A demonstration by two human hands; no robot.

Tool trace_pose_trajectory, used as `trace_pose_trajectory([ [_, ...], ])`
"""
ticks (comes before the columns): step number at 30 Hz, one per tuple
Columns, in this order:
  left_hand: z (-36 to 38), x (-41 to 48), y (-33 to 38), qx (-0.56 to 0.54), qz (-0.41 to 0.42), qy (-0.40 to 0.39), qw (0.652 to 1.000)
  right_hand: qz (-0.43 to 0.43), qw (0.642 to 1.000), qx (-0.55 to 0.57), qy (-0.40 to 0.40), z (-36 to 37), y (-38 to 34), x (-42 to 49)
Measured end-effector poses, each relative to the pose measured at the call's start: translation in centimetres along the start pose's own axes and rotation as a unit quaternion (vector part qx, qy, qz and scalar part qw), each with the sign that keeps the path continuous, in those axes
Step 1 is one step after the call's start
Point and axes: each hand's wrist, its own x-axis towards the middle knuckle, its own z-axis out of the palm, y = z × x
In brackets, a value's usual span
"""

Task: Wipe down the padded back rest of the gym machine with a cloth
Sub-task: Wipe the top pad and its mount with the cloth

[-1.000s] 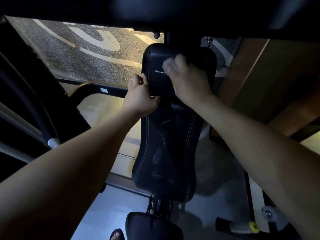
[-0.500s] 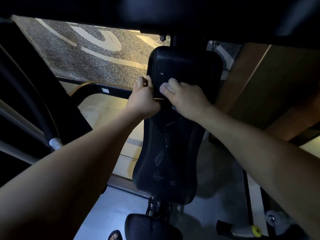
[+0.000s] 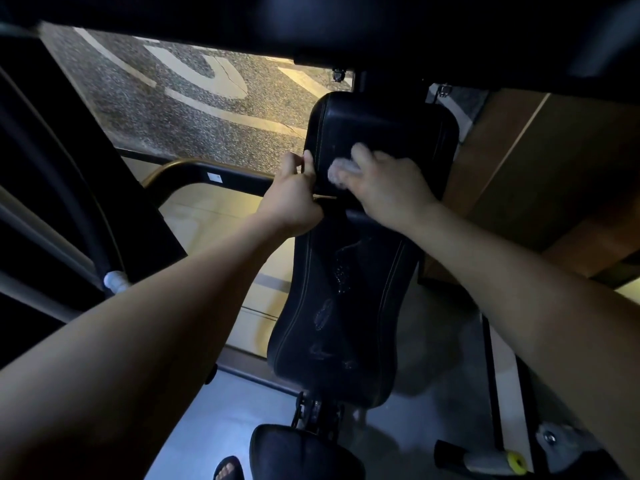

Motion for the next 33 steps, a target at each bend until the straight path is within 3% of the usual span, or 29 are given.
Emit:
trace_pose_trajectory([
  [2, -0.1, 0.0, 0.0, -0.004, 0.001, 0.0, 1.0, 0.075, 0.996, -0.003, 0.044, -0.7, 0.8, 1.8],
  [5, 0.1, 0.1, -0.2, -0.013, 0.002, 0.002, 1.0, 0.122, 0.991, -0.02, 0.056, -1.0, -0.4, 2.8],
  [9, 0.3, 0.5, -0.8, -0.014, 0.004, 0.002, 1.0, 0.006, 0.999, -0.039, -0.026, 0.4, -2.3, 0.1],
  [11, 0.3, 0.6, -1.0, -0.017, 0.009, -0.001, 1.0, -0.009, 0.999, -0.041, -0.011, -0.1, -1.4, 0.5],
  [20, 0.3, 0.5, -1.5, -0.044, 0.017, -0.01, 0.999, 0.169, 0.977, -0.046, 0.121, -1.3, -1.5, 5.6],
  [26, -0.1, 0.8, -2.0, -0.047, 0.038, -0.016, 0.998, -0.058, 0.995, -0.062, 0.058, 0.1, -1.2, 2.9],
  [33, -1.1, 0.6, -2.2, -0.063, 0.029, -0.026, 0.997, 0.088, 0.99, -0.042, 0.1, -1.9, -0.7, 7.2],
])
